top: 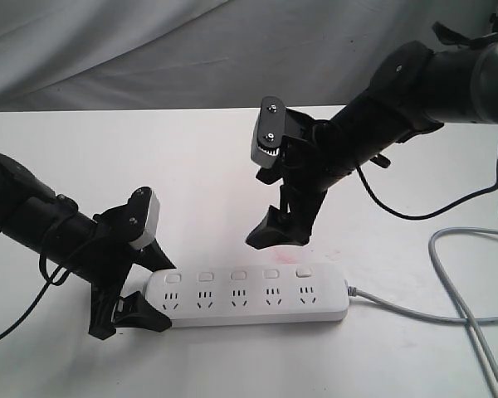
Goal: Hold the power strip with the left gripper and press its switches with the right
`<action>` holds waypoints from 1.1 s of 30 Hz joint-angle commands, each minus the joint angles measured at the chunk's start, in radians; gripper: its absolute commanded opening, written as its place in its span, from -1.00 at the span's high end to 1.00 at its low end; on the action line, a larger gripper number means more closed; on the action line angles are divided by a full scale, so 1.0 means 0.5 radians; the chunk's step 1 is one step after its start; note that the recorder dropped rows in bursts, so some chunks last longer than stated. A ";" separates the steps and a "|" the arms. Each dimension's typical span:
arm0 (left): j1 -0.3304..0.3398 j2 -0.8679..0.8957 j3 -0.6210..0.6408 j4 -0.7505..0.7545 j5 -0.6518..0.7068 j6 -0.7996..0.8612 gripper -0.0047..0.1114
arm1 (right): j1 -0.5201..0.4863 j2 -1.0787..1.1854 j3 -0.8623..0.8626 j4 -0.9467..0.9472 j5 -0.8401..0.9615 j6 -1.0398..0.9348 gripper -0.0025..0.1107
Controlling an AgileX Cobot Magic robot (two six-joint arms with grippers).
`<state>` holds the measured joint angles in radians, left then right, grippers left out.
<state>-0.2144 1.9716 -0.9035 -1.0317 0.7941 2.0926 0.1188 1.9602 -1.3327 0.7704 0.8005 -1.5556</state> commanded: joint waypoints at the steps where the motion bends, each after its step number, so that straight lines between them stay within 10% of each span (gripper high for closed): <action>1: -0.011 -0.006 0.010 -0.013 -0.080 0.003 0.92 | -0.002 -0.027 0.010 0.026 0.039 0.013 -0.90; 33: -0.011 -0.006 0.010 -0.013 -0.080 0.003 0.92 | -0.257 -0.027 0.206 0.005 -0.010 -0.031 -0.90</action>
<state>-0.2144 1.9716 -0.9035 -1.0317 0.7941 2.0926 -0.0045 1.9577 -1.2368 0.7513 0.7945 -1.5520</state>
